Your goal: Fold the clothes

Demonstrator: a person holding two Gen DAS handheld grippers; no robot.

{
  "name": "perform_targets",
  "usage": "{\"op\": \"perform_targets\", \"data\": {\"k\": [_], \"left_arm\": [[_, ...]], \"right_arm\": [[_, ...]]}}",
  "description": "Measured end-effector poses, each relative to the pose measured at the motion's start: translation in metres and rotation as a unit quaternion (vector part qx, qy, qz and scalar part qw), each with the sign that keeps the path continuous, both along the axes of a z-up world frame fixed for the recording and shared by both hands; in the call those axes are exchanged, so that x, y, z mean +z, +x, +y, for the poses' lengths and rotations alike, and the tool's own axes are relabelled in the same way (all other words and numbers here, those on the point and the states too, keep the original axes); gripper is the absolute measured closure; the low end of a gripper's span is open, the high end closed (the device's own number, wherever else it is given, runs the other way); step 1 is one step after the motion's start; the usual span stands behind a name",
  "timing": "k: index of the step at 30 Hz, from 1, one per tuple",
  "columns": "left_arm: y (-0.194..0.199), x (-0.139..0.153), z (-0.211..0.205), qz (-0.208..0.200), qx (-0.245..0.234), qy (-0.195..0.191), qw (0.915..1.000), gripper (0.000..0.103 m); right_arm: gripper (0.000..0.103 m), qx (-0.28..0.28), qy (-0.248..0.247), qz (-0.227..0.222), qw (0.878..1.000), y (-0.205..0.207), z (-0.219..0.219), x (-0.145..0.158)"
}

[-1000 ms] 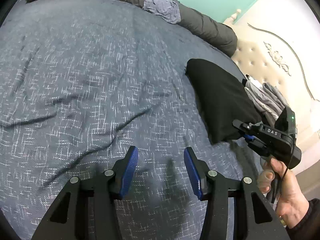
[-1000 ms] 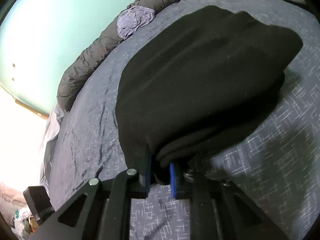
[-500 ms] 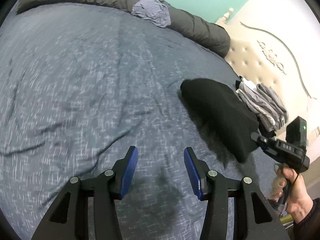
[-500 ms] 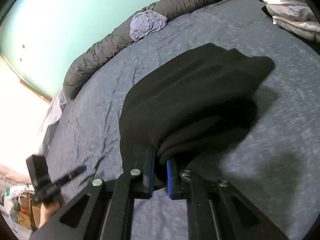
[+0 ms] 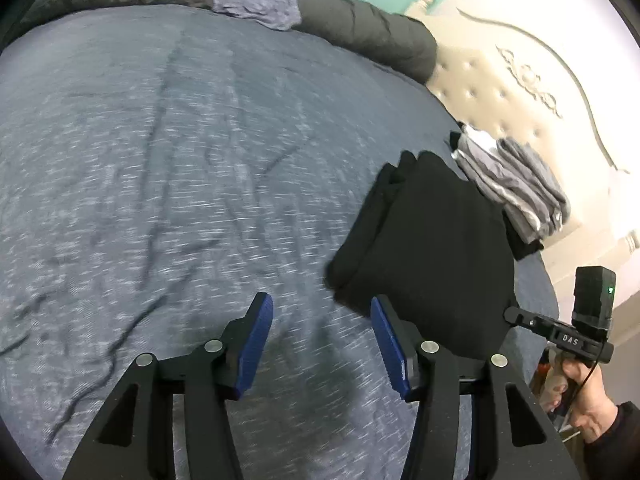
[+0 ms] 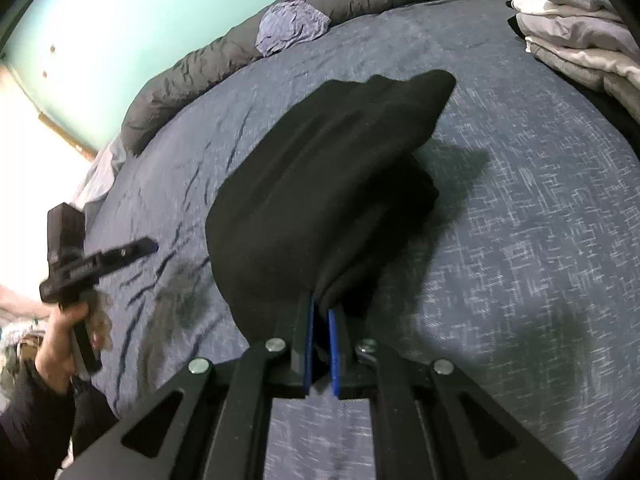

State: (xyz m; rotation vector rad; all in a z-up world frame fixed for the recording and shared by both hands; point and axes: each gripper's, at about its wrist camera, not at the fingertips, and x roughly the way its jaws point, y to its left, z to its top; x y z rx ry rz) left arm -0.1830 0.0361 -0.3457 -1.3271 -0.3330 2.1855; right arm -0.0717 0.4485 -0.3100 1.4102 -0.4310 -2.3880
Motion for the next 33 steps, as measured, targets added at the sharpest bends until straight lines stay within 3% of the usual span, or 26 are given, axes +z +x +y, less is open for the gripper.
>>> {"op": "perform_targets", "data": {"k": [9,17,19,21,33], "left_arm": [[-0.034,-0.025,0.049,-0.027,-0.04,-0.006,0.9988,0.045],[-0.045,-0.048,0.067,-0.045,-0.073,0.022,0.9961,0.045],[-0.043,-0.05,0.07,-0.05,-0.082,0.031,0.9949,0.051],[-0.04,-0.051,0.074,-0.053,-0.087,0.038,0.994,0.066],[0.007,-0.029,0.109,-0.073,-0.113,0.074,0.9881,0.071]], "right_arm": [[0.097,0.011,-0.014,-0.004,1.0,0.001,0.004,-0.008],[0.098,0.019,-0.04,-0.005,0.999,-0.001,0.009,-0.012],[0.098,0.026,-0.041,-0.005,0.999,-0.003,0.009,-0.01],[0.098,0.033,-0.039,-0.005,0.999,-0.005,0.009,-0.006],[0.098,0.031,0.011,0.002,0.999,-0.024,0.046,0.028]]}}
